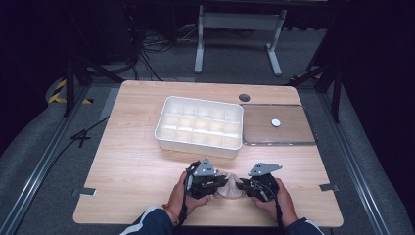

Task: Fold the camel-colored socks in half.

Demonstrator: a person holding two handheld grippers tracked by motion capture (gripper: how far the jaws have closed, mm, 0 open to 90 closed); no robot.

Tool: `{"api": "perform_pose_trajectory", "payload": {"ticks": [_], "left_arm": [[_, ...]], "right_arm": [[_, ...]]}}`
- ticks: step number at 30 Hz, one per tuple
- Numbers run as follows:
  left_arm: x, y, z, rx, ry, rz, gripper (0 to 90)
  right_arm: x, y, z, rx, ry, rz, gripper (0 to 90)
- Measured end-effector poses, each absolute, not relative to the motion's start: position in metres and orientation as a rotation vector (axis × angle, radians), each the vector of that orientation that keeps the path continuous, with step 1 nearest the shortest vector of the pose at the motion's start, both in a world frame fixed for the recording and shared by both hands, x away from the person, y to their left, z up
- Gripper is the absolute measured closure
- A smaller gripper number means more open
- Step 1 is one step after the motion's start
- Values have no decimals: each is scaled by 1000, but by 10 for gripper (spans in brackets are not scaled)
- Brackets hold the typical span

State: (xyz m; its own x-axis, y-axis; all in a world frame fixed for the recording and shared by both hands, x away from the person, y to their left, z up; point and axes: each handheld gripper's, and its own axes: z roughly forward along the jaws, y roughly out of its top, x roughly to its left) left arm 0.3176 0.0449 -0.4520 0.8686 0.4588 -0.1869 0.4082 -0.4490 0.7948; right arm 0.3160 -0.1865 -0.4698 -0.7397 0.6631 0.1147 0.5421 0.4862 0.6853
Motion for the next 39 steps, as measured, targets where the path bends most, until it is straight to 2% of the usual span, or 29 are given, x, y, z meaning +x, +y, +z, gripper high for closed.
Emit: {"api": "perform_pose_trajectory", "payload": {"ticks": [1, 2, 3, 4, 6, 8, 9, 13, 16, 24, 27, 29, 31, 33, 36, 38, 39], "left_arm": [[318, 43, -453, 2089, 634, 73, 838], [318, 42, -454, 2088, 628, 73, 837], [318, 41, -454, 2093, 627, 70, 838], [317, 40, -456, 2089, 628, 62, 837], [317, 40, -456, 2095, 626, 66, 838], [318, 41, -456, 2091, 627, 75, 837], [318, 41, -455, 2083, 641, 69, 837], [318, 38, -456, 2076, 643, 71, 835], [319, 35, -455, 2074, 639, 73, 836], [321, 26, -455, 2056, 655, 77, 836], [321, 19, -459, 2058, 662, 82, 836], [320, 15, -462, 2070, 672, 90, 836], [320, 14, -462, 2079, 671, 91, 836], [320, 14, -462, 2079, 671, 91, 836], [320, 14, -460, 2074, 665, 101, 836], [320, 15, -459, 2069, 674, 92, 836], [320, 15, -459, 2066, 678, 88, 836]], "right_arm": [[316, -187, -470, 1057, 2560, 1099, 796], [316, -187, -470, 1056, 2560, 1095, 744], [316, -187, -469, 1049, 2559, 1079, 613], [316, -189, -465, 1059, 2537, 1063, 563], [317, -203, -452, 1102, 2479, 1148, 544], [316, -209, -449, 1117, 2460, 1163, 545], [316, -215, -452, 1146, 2452, 1169, 592], [317, -210, -461, 1133, 2509, 1147, 632], [315, -199, -463, 1063, 2554, 1105, 741], [317, -198, -468, 1063, 2582, 1128, 765], [317, -199, -469, 1082, 2582, 1140, 739], [318, -199, -469, 1109, 2551, 1113, 579], [318, -202, -466, 1130, 2543, 1103, 526], [317, -205, -462, 1129, 2542, 1114, 526], [314, -208, -456, 1125, 2548, 1141, 464], [312, -207, -454, 1095, 2573, 1139, 467], [311, -207, -453, 1076, 2585, 1131, 500]]}}
